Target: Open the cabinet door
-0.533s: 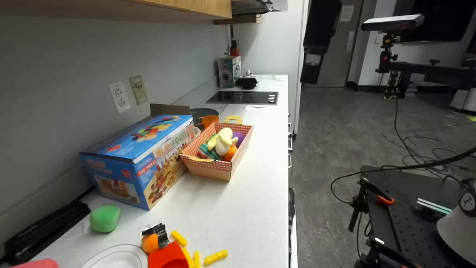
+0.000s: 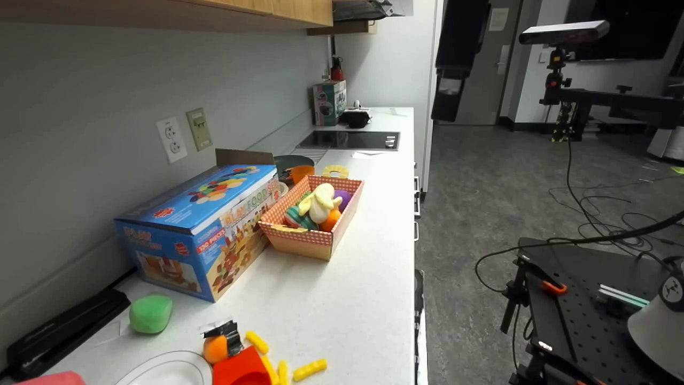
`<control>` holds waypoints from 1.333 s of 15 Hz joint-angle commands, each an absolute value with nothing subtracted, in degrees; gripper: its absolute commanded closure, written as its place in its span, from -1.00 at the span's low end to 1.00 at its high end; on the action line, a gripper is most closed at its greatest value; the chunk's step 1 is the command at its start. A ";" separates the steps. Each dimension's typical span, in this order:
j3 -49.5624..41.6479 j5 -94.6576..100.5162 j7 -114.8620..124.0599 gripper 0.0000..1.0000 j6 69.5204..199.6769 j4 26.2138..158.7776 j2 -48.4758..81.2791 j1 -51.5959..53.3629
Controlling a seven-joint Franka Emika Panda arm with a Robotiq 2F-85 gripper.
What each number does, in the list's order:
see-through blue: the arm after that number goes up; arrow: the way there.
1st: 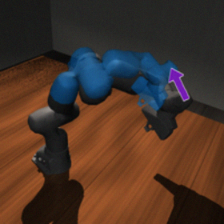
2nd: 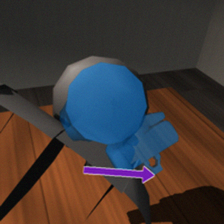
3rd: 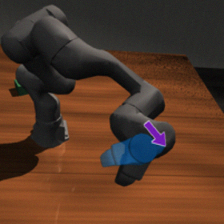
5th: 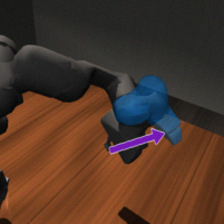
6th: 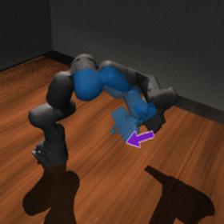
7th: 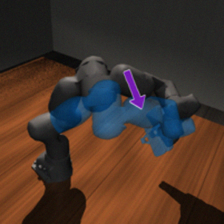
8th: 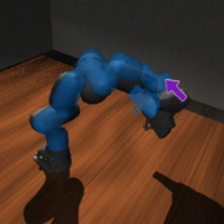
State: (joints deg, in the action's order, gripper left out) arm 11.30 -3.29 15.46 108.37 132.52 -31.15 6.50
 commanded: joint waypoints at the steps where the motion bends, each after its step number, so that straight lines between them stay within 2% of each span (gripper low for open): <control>1: 11.37 -3.31 15.44 -1.00 108.27 132.41 -31.12 6.44; 12: 11.37 -3.31 15.45 -1.00 108.27 132.41 -31.12 6.44; 19: 8.40 0.35 14.47 -1.00 100.31 122.63 -36.17 4.30; 20: 9.10 -1.03 15.09 -1.00 103.16 125.64 -33.92 5.00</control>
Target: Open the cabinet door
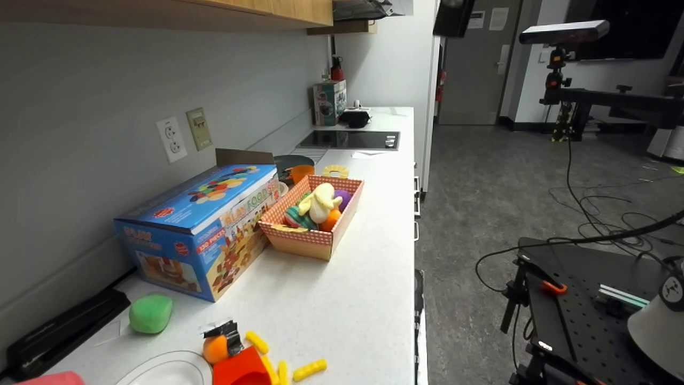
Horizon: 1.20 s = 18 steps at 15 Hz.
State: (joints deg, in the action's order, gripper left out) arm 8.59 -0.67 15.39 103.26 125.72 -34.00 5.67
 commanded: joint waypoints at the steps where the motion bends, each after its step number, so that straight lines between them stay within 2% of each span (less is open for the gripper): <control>1: 8.93 -0.95 15.07 -1.00 102.44 124.43 -34.61 4.73; 6: 9.33 -0.88 15.20 -1.00 102.63 125.63 -33.61 4.88; 12: 4.65 1.81 21.17 -1.00 107.20 114.06 -27.74 -3.16; 16: 3.53 4.45 24.38 -1.00 115.91 105.50 -20.47 -7.07; 17: 3.64 5.02 25.69 -1.00 118.90 104.69 -19.18 -7.60; 18: 2.79 3.70 22.65 -1.00 115.84 109.00 -23.57 -6.36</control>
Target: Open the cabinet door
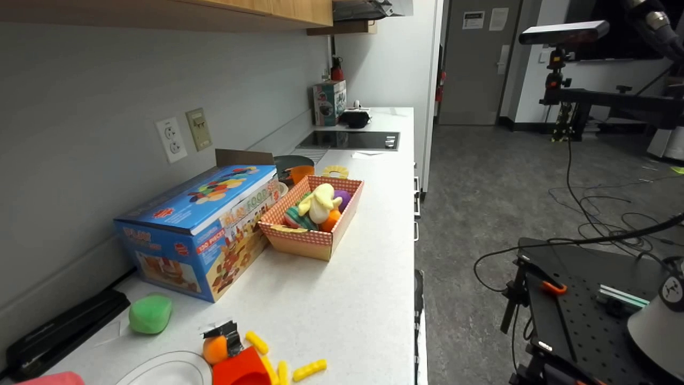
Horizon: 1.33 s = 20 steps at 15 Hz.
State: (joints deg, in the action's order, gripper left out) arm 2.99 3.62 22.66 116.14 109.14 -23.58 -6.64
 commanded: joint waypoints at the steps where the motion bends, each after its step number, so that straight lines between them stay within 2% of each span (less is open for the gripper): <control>1: 2.74 4.15 23.63 -1.00 117.59 107.71 -21.92 -6.62; 5: 2.75 4.37 24.76 -1.00 118.72 105.84 -19.33 -6.55; 14: 4.52 19.74 37.00 -1.00 136.96 103.53 -10.84 -8.82; 20: 2.53 21.63 38.11 -1.00 138.73 100.57 -7.25 -7.69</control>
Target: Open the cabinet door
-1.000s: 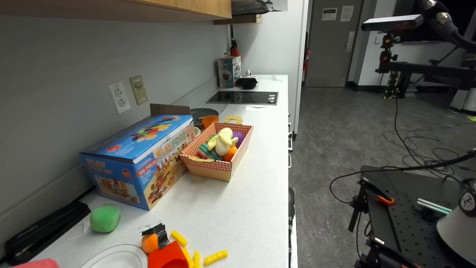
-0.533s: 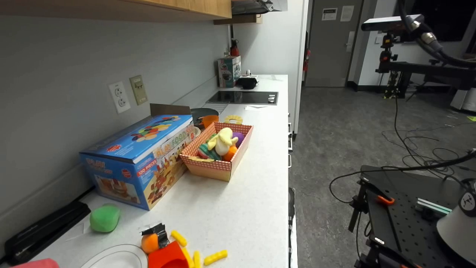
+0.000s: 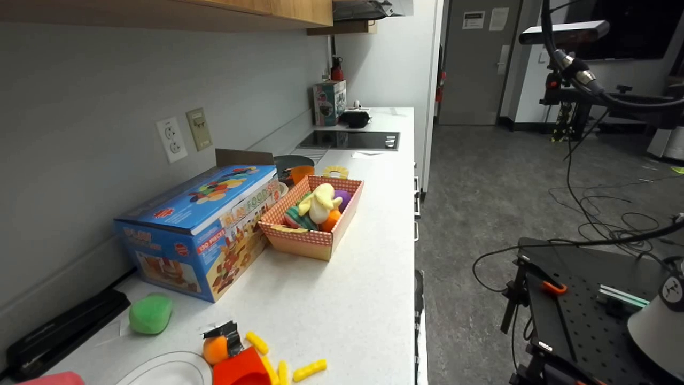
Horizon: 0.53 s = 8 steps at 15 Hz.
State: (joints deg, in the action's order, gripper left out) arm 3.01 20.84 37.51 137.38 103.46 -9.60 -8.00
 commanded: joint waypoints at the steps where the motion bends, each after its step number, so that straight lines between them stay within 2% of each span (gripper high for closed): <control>1: 2.33 21.36 37.70 -1.00 139.18 100.09 -6.75 -7.55; 8: 1.41 23.67 40.36 -1.00 141.53 100.14 -5.95 -7.99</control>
State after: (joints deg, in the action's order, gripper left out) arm 2.05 21.03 37.82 140.22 101.31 -6.97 -8.00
